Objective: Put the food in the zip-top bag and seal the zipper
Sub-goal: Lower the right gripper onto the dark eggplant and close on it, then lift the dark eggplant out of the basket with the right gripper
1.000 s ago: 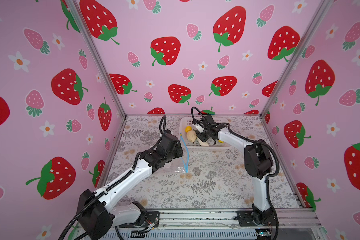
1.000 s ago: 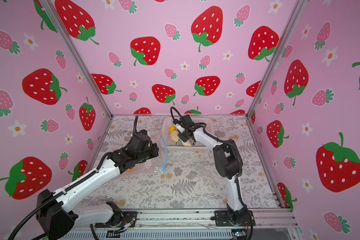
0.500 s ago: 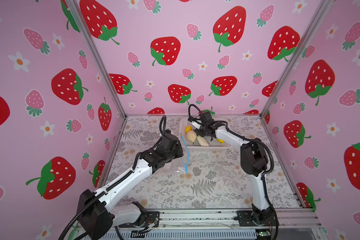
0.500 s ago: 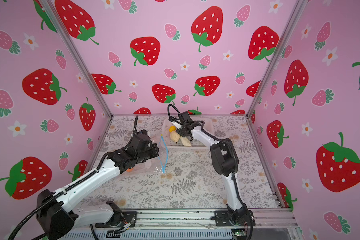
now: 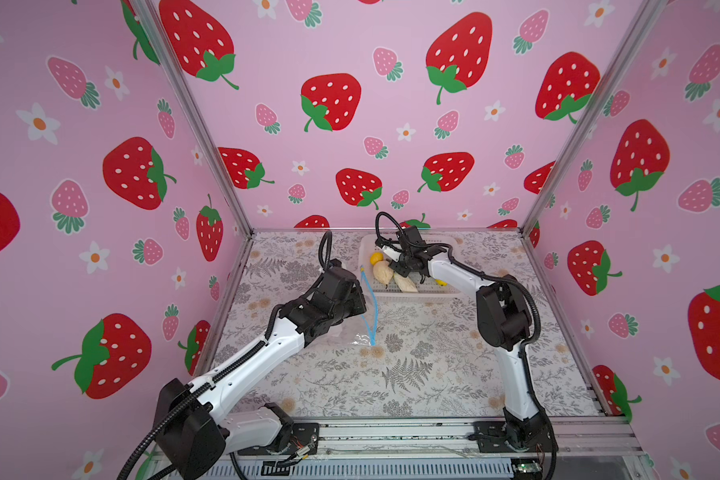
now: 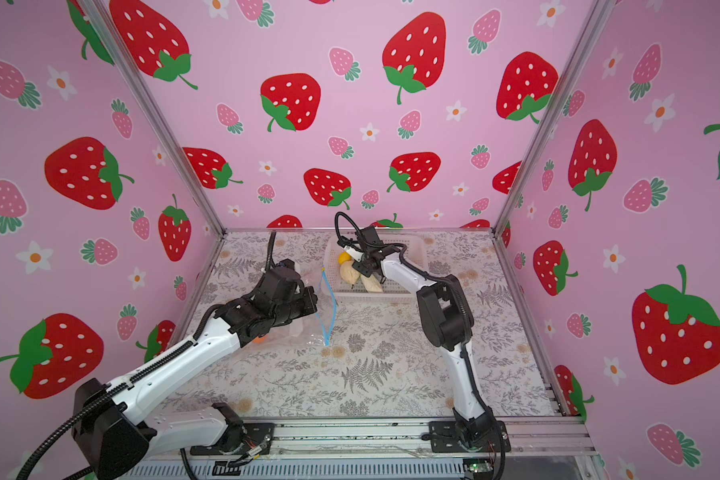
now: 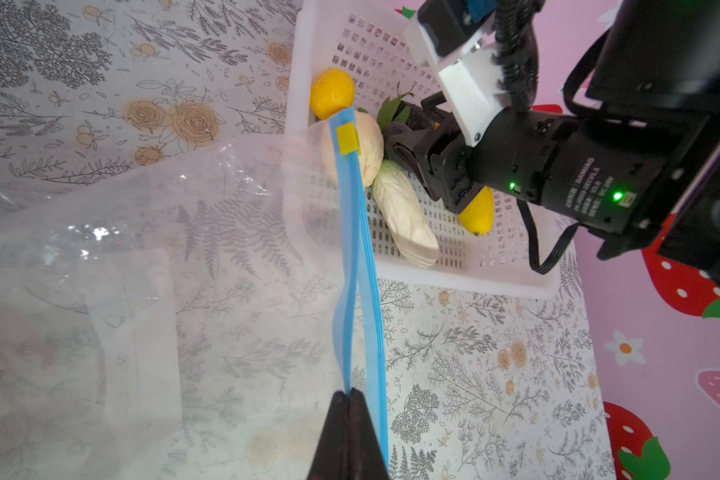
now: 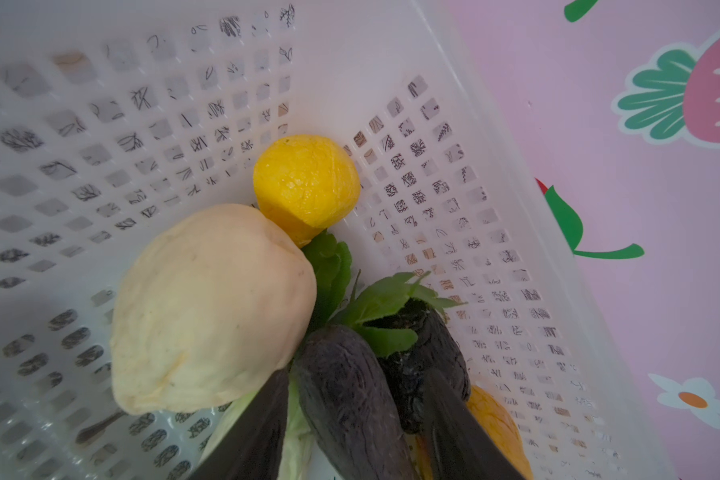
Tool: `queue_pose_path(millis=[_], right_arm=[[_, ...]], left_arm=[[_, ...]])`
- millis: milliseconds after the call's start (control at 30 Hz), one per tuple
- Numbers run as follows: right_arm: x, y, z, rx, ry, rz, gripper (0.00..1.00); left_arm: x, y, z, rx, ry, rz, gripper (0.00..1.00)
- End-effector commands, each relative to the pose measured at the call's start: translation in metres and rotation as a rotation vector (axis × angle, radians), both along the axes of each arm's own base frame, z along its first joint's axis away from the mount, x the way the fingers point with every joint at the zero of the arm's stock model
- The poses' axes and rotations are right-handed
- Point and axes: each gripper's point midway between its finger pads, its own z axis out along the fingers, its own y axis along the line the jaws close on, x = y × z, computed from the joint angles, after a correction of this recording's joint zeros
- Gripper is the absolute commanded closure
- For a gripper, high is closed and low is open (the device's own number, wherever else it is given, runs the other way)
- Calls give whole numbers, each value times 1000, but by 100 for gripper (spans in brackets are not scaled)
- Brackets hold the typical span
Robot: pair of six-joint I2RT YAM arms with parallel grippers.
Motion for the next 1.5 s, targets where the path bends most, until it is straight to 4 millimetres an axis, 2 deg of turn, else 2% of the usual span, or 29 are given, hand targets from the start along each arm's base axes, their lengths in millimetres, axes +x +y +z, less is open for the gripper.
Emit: queue_pose_path(millis=[0, 333, 767, 967, 1467], right_arm=[[6, -5, -9, -36, 2, -8, 45], [14, -12, -16, -69, -10, -44, 43], [18, -13, -9, -59, -31, -71, 60], [20, -15, 0, -49, -47, -91, 61], [31, -18, 45, 48, -102, -183, 66]], left_arm=[[6, 2, 8, -5, -21, 22, 100], [6, 2, 8, -9, -21, 24, 100], [5, 4, 7, -7, -22, 31, 100], [5, 4, 6, -5, -20, 30, 100], [3, 6, 6, -11, -21, 35, 100]])
